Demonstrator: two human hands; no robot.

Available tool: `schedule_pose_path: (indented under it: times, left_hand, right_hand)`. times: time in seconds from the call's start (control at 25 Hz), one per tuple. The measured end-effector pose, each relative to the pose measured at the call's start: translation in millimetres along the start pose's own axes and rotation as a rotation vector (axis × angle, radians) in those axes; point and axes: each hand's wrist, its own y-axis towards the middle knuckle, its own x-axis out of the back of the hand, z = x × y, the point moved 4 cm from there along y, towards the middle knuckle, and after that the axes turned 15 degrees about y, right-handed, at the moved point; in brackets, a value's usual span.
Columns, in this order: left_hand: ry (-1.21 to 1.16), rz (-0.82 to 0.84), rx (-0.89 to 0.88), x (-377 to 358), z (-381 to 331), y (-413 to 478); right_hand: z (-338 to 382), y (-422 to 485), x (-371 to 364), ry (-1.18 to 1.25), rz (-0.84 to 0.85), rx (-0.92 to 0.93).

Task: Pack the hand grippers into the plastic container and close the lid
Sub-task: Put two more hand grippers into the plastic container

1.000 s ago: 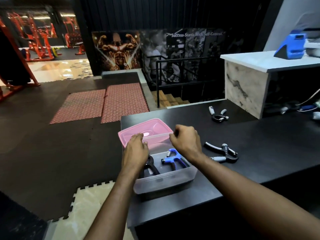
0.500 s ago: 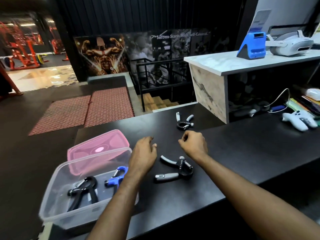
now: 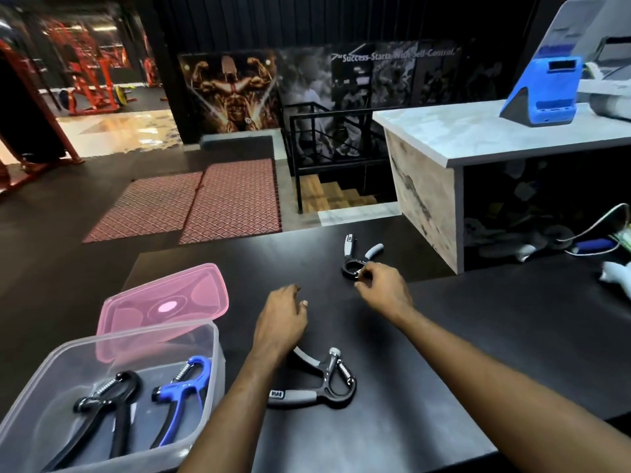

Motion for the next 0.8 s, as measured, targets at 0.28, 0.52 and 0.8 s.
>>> schedule_pose_path:
  times: [0.28,0.52,0.8]
  left_hand:
    - [-0.024,0.18,0.01,-48.4,9.2,64.1]
    - [0.126,0.32,-0.061,-89.9,14.5,77.4]
    - [0.159,0.335,-0.005,-99.1,16.1,86.8]
  right_hand:
    - [-18.5,77.5,-21.7,-0.246,0.189,0.114]
    - [-37.2,130.5,-34.3,-0.43,0.45,0.132]
    - [-39.2,167.8,-44.0,-0.49,0.563,0.293]
